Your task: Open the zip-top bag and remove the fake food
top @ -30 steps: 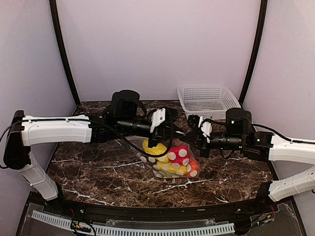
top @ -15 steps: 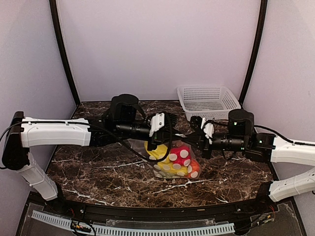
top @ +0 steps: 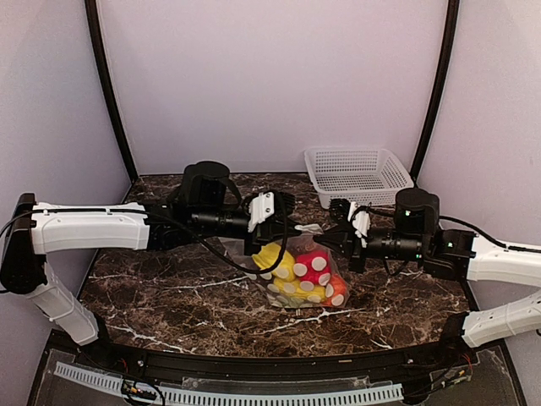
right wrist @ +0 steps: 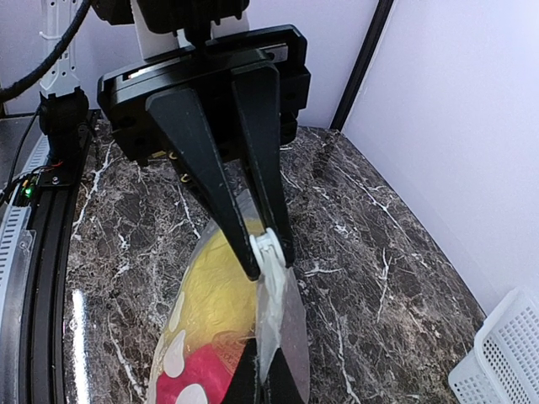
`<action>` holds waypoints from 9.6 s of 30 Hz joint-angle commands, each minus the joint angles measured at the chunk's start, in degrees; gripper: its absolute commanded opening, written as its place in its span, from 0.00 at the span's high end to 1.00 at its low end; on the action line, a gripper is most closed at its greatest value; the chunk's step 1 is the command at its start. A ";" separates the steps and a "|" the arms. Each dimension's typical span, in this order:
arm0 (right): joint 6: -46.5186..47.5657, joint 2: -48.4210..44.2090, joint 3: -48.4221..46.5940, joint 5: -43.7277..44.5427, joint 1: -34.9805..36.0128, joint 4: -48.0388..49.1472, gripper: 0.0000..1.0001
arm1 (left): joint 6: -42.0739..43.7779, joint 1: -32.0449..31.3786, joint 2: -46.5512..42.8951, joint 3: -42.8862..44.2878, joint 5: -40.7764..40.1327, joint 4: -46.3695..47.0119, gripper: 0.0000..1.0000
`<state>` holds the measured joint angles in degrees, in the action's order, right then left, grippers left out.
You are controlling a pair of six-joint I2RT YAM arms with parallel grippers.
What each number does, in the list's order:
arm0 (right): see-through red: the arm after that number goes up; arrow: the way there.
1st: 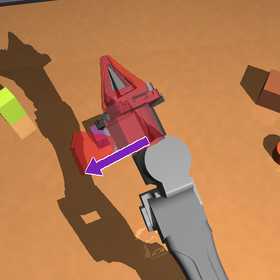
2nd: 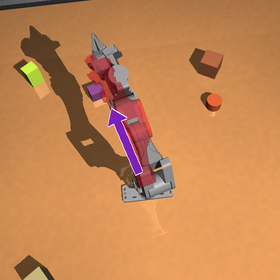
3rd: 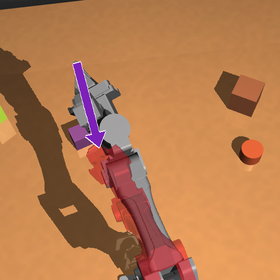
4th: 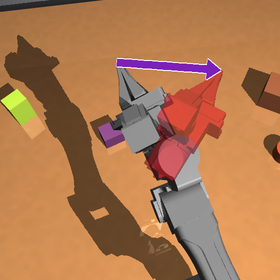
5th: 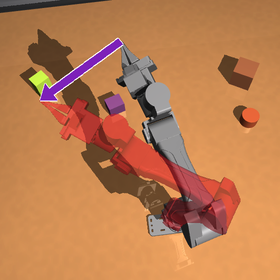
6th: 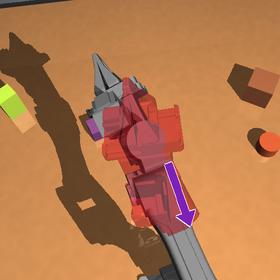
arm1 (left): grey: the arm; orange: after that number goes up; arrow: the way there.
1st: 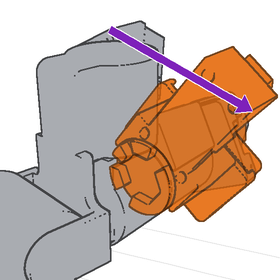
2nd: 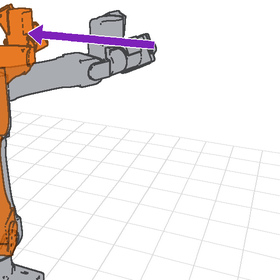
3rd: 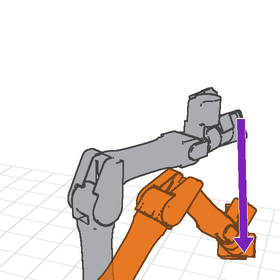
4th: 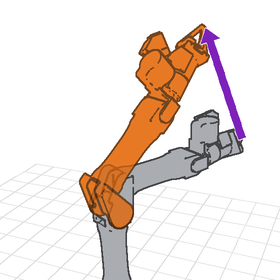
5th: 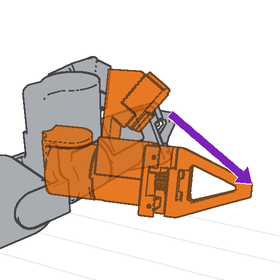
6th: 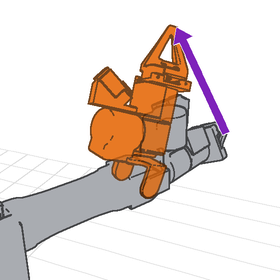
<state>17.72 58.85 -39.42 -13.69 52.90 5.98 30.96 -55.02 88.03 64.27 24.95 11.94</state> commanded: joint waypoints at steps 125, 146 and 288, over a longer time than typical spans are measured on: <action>-4.98 13.50 -5.29 0.96 -6.41 23.06 1.00 | -18.49 5.82 -10.03 -0.33 -11.89 -16.07 0.99; -22.32 56.15 -30.44 -14.82 -6.83 45.67 1.00 | -27.65 6.78 -17.73 -2.30 -31.93 -28.79 0.99; -27.10 48.57 -9.99 27.03 12.27 13.37 0.24 | -47.93 6.14 1.61 -13.05 -4.53 5.59 0.99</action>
<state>-7.51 105.34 -48.53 10.76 64.77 22.48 -17.72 -48.14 90.37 51.48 18.59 16.58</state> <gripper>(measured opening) 0.801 0.011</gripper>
